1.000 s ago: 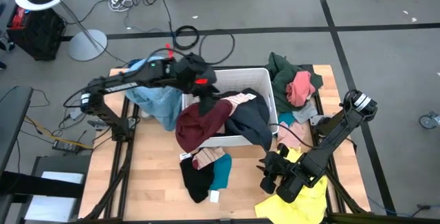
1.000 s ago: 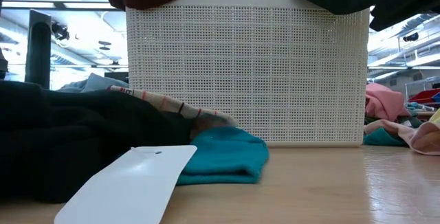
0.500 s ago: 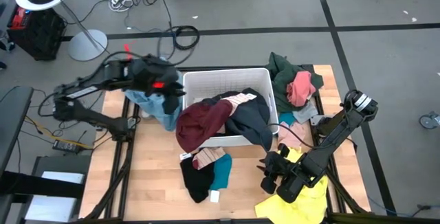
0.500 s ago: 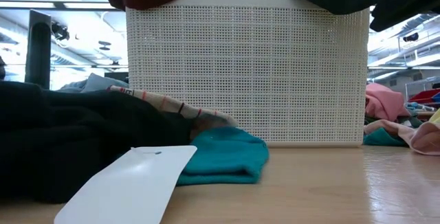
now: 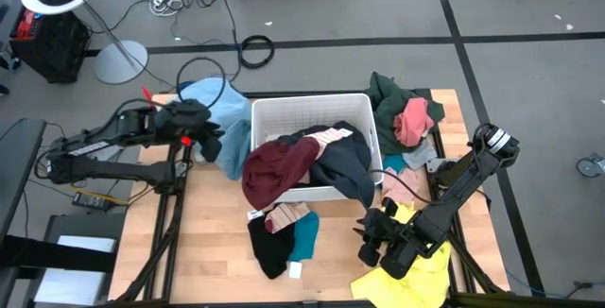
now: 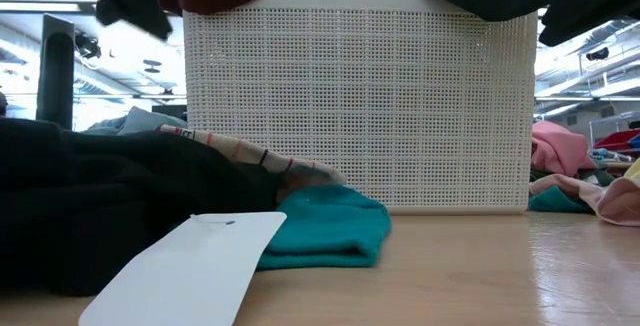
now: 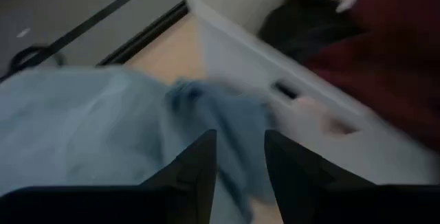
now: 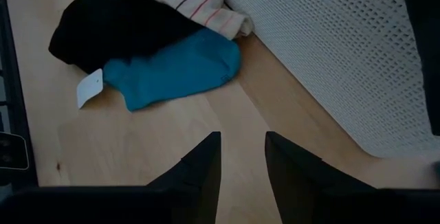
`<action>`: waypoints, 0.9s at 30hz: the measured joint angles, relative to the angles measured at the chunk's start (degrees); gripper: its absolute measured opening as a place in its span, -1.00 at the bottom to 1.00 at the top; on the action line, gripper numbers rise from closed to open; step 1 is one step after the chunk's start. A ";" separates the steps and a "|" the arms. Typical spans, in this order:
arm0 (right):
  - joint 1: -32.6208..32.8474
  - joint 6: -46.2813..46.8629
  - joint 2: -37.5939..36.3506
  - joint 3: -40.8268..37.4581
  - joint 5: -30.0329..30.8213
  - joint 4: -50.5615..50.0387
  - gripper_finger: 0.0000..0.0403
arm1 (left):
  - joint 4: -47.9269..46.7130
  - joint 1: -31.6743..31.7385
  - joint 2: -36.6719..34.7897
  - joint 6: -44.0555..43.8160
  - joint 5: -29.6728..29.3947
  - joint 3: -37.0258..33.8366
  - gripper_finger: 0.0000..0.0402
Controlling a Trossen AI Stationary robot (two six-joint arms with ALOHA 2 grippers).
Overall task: Sort clothes
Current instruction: Put the blue pants into the laundry bin
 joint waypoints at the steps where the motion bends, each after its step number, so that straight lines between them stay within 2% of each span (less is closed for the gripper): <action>1: 0.00 0.00 0.00 0.00 0.00 0.02 -0.43 | 0.03 0.61 -0.10 -0.48 -0.70 -1.23 -0.36; 4: 0.00 0.08 0.00 0.00 0.00 0.04 -0.43 | 0.52 1.95 0.04 -2.70 -3.35 -4.37 -0.36; 7: 0.00 0.09 0.00 0.00 -0.01 0.04 -0.43 | 2.45 2.72 0.43 -3.63 -3.42 -6.96 -0.36; 14: 0.00 0.07 0.00 0.00 0.00 0.02 -0.43 | 0.90 4.58 0.82 -8.64 -5.04 -9.01 -0.27; 19: 0.00 0.07 0.00 0.00 0.00 0.04 -0.43 | 0.19 6.13 0.82 -9.68 -5.89 -9.01 -0.04; 27: 0.00 0.04 0.00 0.00 -0.02 0.06 -0.43 | 0.13 7.26 0.85 -9.67 -5.93 -9.01 0.47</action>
